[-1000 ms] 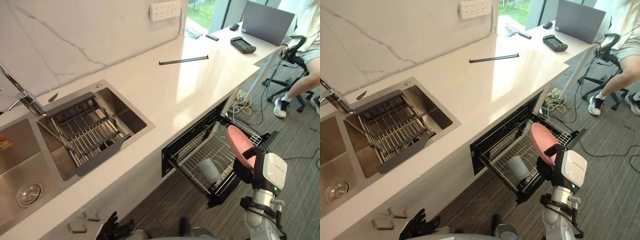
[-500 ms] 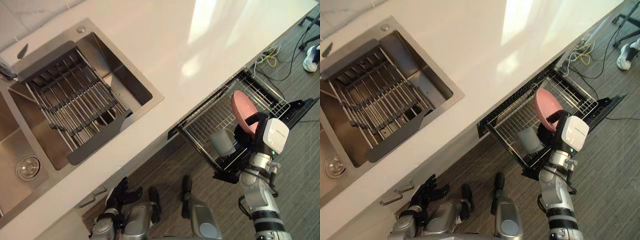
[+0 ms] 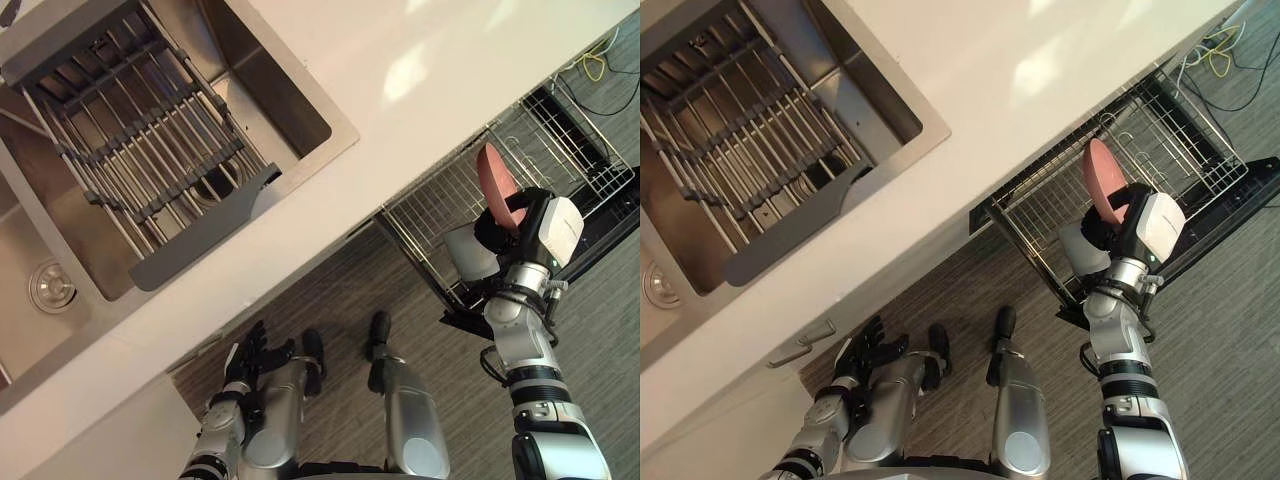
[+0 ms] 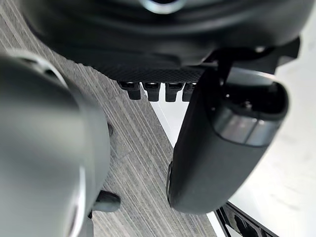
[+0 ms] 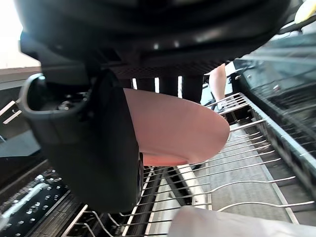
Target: Walk over to the sink, pick up the cup, carry it to the dishwasher, place the cup inside the dishwasher, then close the dishwasher door
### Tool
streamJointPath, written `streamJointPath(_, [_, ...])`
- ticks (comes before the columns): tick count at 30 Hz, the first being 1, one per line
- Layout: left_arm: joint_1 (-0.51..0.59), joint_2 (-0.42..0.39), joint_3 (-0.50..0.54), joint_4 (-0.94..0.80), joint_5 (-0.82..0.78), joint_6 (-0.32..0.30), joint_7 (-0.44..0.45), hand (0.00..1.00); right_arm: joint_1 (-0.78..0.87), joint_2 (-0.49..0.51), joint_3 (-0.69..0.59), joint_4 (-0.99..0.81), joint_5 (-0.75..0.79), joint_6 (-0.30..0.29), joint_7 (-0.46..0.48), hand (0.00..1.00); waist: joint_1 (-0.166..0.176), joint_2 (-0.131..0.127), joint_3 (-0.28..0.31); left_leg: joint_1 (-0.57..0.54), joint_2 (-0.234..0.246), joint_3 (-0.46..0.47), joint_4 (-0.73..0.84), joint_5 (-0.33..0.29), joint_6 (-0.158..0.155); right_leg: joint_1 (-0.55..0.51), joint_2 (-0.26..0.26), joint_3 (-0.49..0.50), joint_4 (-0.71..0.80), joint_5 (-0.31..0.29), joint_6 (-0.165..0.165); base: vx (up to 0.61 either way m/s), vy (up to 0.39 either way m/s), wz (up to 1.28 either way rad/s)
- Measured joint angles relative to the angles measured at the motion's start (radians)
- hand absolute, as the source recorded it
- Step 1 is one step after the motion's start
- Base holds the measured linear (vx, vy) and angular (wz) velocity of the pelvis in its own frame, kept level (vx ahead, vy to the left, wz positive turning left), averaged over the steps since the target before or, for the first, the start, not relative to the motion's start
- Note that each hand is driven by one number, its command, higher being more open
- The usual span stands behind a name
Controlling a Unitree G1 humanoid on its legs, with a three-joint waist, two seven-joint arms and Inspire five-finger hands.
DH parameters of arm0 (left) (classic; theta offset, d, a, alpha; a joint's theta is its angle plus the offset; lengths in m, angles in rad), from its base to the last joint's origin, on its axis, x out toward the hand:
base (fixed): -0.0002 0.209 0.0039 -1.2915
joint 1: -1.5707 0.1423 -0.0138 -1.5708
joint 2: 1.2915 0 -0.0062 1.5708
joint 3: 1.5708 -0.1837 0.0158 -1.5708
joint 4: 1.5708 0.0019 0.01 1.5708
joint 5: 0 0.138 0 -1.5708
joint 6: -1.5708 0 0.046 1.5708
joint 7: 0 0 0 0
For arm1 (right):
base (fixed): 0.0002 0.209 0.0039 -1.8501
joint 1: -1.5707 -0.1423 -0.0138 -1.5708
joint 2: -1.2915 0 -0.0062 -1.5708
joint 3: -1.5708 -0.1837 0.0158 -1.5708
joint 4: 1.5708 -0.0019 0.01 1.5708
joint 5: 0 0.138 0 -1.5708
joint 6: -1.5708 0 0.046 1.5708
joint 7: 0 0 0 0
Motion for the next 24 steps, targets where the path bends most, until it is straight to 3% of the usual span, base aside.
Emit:
streamJointPath(6, [-0.029,-0.042,0.000,-0.033,0.000,0.001,-0.001,1.00,-0.061,-0.042,-0.003,0.000,0.019,0.024,0.006,0.00,0.012,0.000,0.000,-0.041,0.030,0.016,0.023,-0.001,-0.017,-0.057,0.006,-0.020,0.046,-0.023,-0.016,0.00,-0.091,0.02])
streamJointPath(13, [-0.049,-0.079,0.001,-0.043,0.000,0.006,-0.001,1.00,-0.134,-0.053,-0.002,0.057,0.092,0.082,0.079,0.00,0.024,0.001,0.000,-0.062,0.048,0.021,0.034,0.001,-0.033,-0.092,0.006,-0.041,0.090,-0.052,-0.026,0.05,-0.058,0.02])
streamJointPath(14, [-0.053,-0.082,0.002,-0.043,0.000,0.007,-0.001,1.00,-0.149,-0.056,-0.002,0.079,0.111,0.096,0.097,1.00,0.026,0.001,0.000,-0.067,0.049,0.021,0.034,0.001,-0.034,-0.097,0.006,-0.047,0.096,-0.052,-0.027,0.06,-0.041,0.02])
streamJointPath(20, [-0.057,-0.085,0.004,-0.044,0.000,0.007,-0.001,1.00,-0.164,-0.058,-0.004,0.152,0.180,0.127,0.181,1.00,0.028,0.002,-0.001,-0.072,0.050,0.017,0.037,0.001,-0.035,-0.099,0.002,-0.058,0.102,-0.058,-0.031,0.03,-0.009,0.03])
streamJointPath(24, [-0.064,-0.086,0.007,-0.044,0.000,0.009,-0.001,1.00,-0.164,-0.057,-0.017,0.157,0.195,0.125,0.184,1.00,0.031,0.014,-0.008,-0.080,0.050,0.010,0.040,0.002,-0.036,-0.103,-0.001,-0.071,0.105,-0.067,-0.034,0.00,-0.009,0.09])
